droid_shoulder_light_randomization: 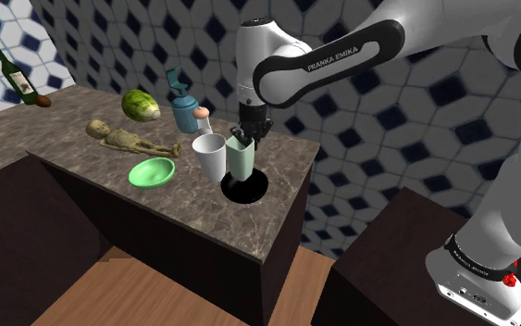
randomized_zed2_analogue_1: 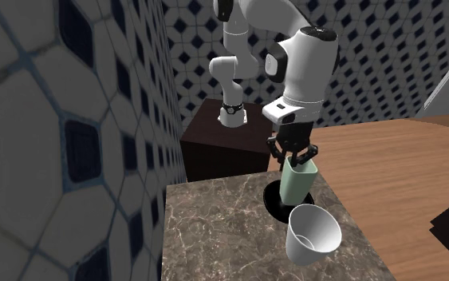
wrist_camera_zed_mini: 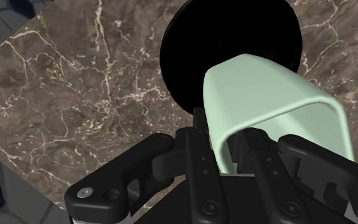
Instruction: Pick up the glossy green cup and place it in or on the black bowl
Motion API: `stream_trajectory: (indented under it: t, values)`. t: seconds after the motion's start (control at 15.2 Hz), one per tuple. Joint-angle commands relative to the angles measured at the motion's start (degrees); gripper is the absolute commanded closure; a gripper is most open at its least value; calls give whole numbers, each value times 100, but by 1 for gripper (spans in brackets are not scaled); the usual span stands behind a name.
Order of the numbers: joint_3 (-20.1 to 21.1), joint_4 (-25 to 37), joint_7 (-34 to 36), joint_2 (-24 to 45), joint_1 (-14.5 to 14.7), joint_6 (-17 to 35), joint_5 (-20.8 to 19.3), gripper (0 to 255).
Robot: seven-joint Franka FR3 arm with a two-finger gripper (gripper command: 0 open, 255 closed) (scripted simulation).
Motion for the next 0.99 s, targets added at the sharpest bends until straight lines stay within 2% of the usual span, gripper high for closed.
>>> stream_trajectory:
  t: [0.0,0.59,0.66,0.92]
  values:
    - [-3,-86,20,51,6,141,-19,255]
    - [-7,-151,30,86,7,241,-32,255]
    - [-7,-150,30,87,7,240,-32,0]
    - [-7,-150,30,87,7,240,-32,0]
